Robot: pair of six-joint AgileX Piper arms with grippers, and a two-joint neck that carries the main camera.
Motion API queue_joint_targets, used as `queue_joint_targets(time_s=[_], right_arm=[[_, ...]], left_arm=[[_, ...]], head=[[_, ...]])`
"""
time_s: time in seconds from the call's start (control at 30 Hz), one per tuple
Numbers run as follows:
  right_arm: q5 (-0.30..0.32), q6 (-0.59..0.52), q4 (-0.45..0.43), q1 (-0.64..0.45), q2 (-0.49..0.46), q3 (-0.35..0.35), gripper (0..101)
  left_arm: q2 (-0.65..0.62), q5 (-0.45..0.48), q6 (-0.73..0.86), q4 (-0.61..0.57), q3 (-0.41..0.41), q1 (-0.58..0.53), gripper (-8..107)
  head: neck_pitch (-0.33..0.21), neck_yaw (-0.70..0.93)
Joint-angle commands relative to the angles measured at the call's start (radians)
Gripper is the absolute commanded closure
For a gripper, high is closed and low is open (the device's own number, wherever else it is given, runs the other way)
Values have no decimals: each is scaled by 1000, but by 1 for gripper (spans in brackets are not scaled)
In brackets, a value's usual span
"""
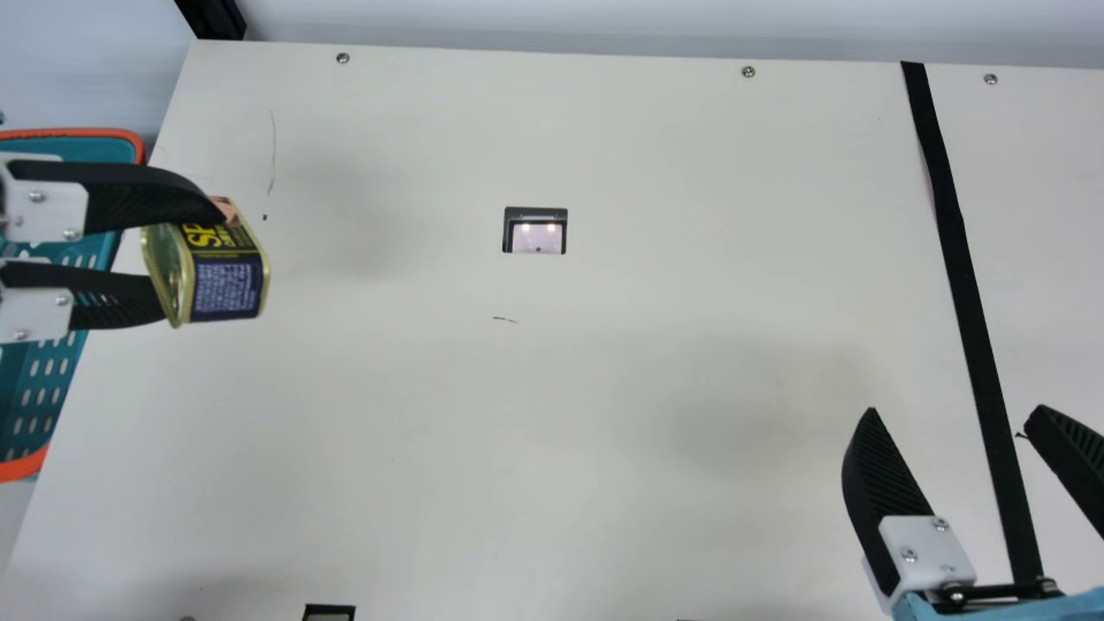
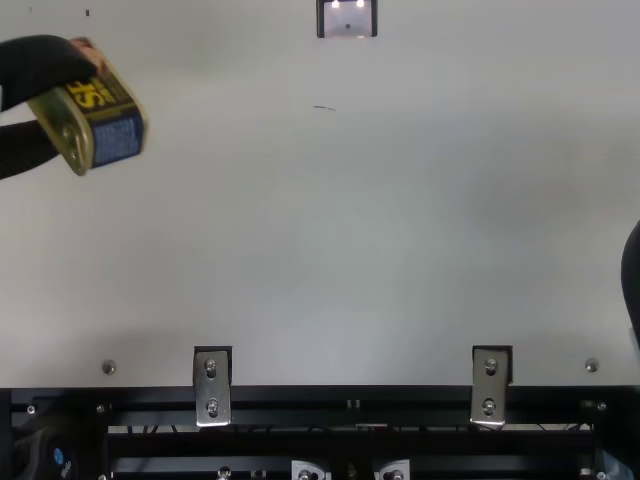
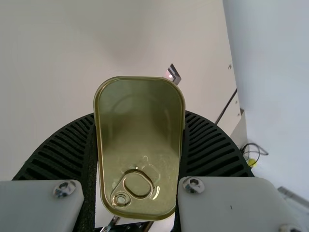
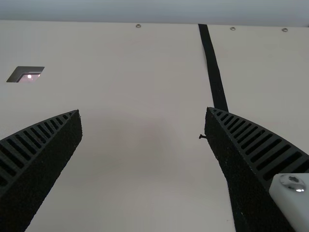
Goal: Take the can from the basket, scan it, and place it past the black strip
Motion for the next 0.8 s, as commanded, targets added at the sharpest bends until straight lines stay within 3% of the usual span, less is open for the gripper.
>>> queue_joint_targets(time_s=[0.0, 0.27, 0.53, 0.77], right_arm=[[0, 0, 0, 0, 0, 0, 0], [0, 0, 0, 0, 0, 0, 0], [0, 0, 0, 0, 0, 0, 0], [0, 0, 0, 0, 0, 0, 0]], left_arm=[[-16, -24, 24, 0, 6, -33, 89], [-108, -183, 147, 43, 15, -189, 89], [-191, -349, 244, 184, 25, -351, 89], [-200, -369, 244, 226, 30, -379, 89]], head=[[-1, -4], [-1, -4], [-1, -4], [-1, -4]])
